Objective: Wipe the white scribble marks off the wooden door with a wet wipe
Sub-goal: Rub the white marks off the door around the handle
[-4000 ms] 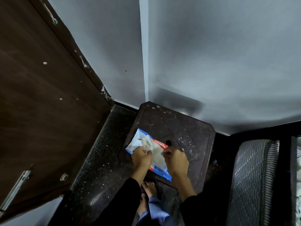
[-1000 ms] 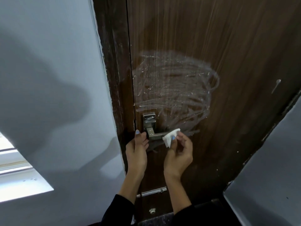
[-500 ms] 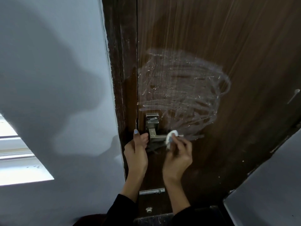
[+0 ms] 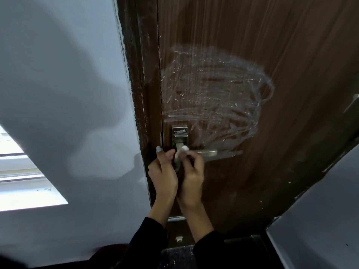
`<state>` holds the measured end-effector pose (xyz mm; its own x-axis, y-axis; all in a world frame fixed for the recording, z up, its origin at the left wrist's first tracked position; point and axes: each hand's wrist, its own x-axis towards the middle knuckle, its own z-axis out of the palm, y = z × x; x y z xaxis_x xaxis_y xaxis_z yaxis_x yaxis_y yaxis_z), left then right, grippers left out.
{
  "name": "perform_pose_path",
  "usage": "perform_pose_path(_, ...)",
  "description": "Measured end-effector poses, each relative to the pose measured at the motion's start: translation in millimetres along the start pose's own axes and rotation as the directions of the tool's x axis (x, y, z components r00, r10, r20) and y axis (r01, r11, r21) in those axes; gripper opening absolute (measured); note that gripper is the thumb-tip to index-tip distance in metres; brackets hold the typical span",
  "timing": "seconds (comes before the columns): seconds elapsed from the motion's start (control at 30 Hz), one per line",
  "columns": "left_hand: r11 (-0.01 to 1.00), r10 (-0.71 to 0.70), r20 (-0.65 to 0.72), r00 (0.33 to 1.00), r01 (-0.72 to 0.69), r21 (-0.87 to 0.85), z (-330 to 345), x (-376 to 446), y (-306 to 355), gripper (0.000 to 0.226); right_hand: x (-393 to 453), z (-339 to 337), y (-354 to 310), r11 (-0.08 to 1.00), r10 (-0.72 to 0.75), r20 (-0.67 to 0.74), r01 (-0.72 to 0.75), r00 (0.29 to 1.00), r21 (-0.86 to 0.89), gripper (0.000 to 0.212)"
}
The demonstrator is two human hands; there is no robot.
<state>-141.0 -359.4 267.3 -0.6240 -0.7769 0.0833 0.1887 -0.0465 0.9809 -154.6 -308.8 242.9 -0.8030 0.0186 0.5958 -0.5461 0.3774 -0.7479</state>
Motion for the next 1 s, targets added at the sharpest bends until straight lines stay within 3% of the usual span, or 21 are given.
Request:
perform_pose_path(0.07, 1.000, -0.002, 0.013, 1.000, 0.002, -0.013, -1.4, 1.0, -0.7, 0.052, -1.4, -2.7, 1.3, 0.996, -0.082, 0.057, 0.084, 0.995, -0.038, 0.014)
perform_pose_path(0.1, 0.999, -0.032, 0.018, 0.999, 0.032, -0.028, -1.7, 2.6, -0.6, 0.054, 1.2, -9.4, 3.8, 0.998, -0.056, 0.046, 0.056, 0.997, 0.001, 0.020)
perform_pose_path(0.2, 0.995, -0.088, 0.047, 0.995, 0.090, -0.042, -2.1, 6.9, 0.9, 0.057, 18.1, -29.7, 22.7, 0.991, -0.047, -0.181, 0.023, 0.982, -0.129, 0.035)
perform_pose_path(0.27, 0.995, -0.089, 0.052, 0.995, 0.091, -0.042, -1.6, 5.8, 2.5, 0.057, 21.3, -34.0, 23.3, 0.984, -0.021, -0.232, -0.021, 0.973, -0.174, 0.035)
perform_pose_path(0.4, 0.997, -0.065, 0.035, 0.997, 0.067, -0.041, -1.0, 2.7, 2.0, 0.055, 6.8, -11.3, 2.3, 0.996, -0.017, -0.007, 0.016, 1.000, -0.084, 0.032)
perform_pose_path(0.5, 0.998, -0.045, 0.012, 0.999, 0.045, -0.038, -0.8, 2.4, 0.4, 0.054, 2.7, -6.7, 4.1, 0.989, -0.105, 0.127, 0.117, 0.986, -0.095, 0.029)
perform_pose_path(0.6, 0.996, -0.079, 0.029, 0.996, 0.080, -0.047, -1.8, 5.4, 1.5, 0.057, 12.8, -29.3, 14.2, 0.994, -0.086, 0.030, 0.088, 0.996, -0.068, 0.027)
perform_pose_path(0.73, 0.994, -0.102, 0.054, 0.993, 0.104, -0.040, -2.4, 5.0, 5.4, 0.058, 19.3, -37.9, 23.4, 0.963, -0.089, -0.130, 0.051, 0.988, -0.266, 0.030)
perform_pose_path(0.9, 0.994, -0.097, 0.052, 0.994, 0.100, -0.053, -3.3, 2.7, 4.6, 0.052, 0.0, -7.6, -0.8, 0.995, -0.071, 0.127, 0.078, 0.989, -0.054, 0.024)
perform_pose_path(1.0, 0.989, -0.131, 0.076, 0.989, 0.136, -0.060, -5.7, 5.3, 5.9, 0.051, 6.0, -14.5, -5.6, 0.984, -0.138, 0.106, 0.149, 0.985, -0.103, 0.024)
